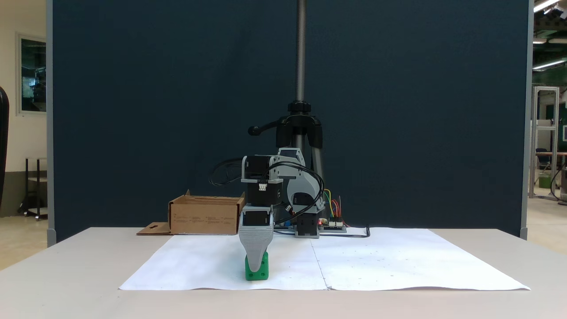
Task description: Grasp a green dice and put it in the bin.
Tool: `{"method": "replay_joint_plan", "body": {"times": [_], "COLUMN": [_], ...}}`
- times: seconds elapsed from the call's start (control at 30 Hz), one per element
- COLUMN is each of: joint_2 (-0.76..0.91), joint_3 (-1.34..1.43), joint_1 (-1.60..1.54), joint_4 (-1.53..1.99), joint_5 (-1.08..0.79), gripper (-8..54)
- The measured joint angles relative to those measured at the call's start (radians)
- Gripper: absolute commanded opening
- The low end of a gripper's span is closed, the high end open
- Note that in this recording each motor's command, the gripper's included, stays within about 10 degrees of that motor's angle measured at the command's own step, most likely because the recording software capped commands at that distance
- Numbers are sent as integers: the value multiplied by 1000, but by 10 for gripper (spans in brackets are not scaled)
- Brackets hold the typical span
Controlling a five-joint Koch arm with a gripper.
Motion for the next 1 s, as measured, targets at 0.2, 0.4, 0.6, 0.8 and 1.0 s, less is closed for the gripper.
{"method": "replay_joint_plan", "body": {"times": [0.2, 0.4, 0.6, 0.8, 1.0], "joint_2": [-6, -21, -35, -34, -34], "joint_3": [-2, 0, 2, 0, 0], "joint_1": [0, 0, 0, 0, 15], "joint_4": [0, 0, -6, -6, -14], "joint_5": [0, 0, 0, 0, 0], "gripper": [332, 301, 271, 129, 118]}}
